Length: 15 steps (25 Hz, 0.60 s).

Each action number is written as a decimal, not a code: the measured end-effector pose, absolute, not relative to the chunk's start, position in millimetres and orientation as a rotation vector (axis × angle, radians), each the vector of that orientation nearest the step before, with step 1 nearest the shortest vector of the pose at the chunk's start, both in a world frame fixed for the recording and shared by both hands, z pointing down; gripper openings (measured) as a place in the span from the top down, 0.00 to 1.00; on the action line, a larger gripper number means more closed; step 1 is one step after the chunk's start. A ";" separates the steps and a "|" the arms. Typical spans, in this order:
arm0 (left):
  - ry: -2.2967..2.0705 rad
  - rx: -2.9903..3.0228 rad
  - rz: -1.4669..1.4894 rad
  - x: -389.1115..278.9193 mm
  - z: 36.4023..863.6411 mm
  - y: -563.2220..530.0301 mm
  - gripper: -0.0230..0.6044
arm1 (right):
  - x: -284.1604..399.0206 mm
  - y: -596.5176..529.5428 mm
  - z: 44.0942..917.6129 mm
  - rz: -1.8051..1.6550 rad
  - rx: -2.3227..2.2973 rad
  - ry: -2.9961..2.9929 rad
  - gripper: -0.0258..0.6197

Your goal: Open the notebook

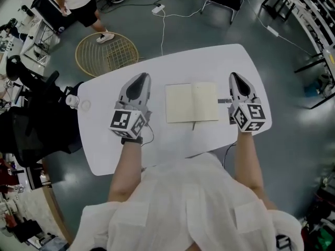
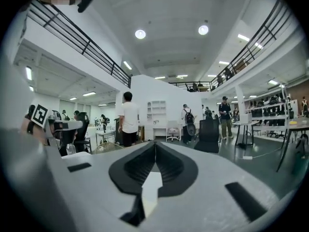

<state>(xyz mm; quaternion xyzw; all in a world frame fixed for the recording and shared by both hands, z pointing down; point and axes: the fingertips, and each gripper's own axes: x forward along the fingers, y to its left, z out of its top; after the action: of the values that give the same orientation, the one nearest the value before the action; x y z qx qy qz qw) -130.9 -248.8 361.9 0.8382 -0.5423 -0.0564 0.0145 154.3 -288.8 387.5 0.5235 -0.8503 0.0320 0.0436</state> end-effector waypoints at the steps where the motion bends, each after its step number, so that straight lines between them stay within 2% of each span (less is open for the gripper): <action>1: -1.692 2.611 -0.183 -130.4 357.8 -249.2 0.92 | 161.4 -286.9 379.0 0.072 1.629 -2.598 0.95; 15: -1.728 2.664 -0.198 -137.1 316.9 -240.4 0.92 | 180.2 -256.9 323.8 -0.058 1.725 -2.659 0.95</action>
<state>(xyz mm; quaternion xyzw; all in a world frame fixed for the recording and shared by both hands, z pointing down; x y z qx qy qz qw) -137.1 -240.4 316.9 0.8371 -0.5431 -0.0621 -0.0198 180.2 -256.9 323.8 0.5441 -0.8387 -0.0184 -0.0140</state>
